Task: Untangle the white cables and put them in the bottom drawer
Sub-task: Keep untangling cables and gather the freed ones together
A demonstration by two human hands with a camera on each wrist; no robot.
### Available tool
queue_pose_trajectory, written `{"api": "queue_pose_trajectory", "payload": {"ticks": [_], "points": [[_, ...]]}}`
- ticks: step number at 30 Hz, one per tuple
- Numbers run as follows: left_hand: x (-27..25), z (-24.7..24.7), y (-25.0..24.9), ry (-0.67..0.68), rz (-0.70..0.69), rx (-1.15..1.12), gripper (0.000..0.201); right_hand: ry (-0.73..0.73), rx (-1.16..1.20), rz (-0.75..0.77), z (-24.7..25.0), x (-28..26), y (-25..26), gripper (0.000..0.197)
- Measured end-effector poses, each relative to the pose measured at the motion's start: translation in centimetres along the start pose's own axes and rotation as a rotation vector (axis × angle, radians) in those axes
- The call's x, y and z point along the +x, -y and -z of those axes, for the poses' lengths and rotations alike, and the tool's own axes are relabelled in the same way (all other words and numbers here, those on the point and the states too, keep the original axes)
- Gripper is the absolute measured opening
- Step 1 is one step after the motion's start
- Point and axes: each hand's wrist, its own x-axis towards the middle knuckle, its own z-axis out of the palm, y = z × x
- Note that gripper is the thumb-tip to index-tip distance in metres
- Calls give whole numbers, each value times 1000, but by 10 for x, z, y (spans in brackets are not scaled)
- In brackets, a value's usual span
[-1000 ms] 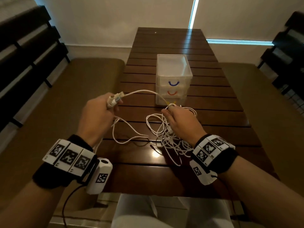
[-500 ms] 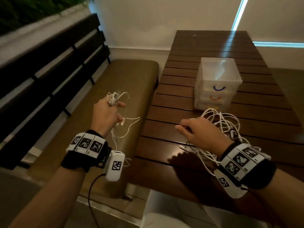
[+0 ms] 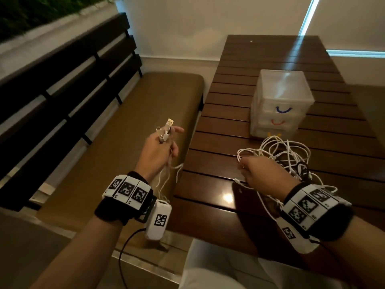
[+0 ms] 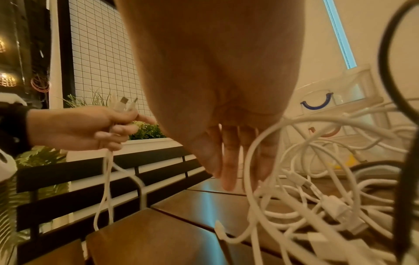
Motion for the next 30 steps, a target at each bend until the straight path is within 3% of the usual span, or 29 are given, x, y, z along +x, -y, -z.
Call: {"api": "queue_pose_trajectory", "payload": {"ticks": [5,9,17,20,24,28,30], "points": [[-12,-47,-8,137,-17,-41,31,165,-138,-92,-16,-8,-13,21],[-22,-87,-9,178,-4,-32,30,90,-243,-45,-30,-15,-8,35],[-23,-124,-19,182,141,-75,60,96,-316,-37,-30,-19,-10,28],[-21,-126,-22,148,200,-134,57,86,-316,12,-24,-24,-7,33],[-20,-130,-17,109,199,-99,57,-144,-166,23,-9,-25,-7,27],[-17,-138,-19,49,188,-159,46,-481,317,8,5,-32,-11,12],[-18,-144,-24,98,208,-262,51,-540,472,11,6,-35,-9,10]]}}
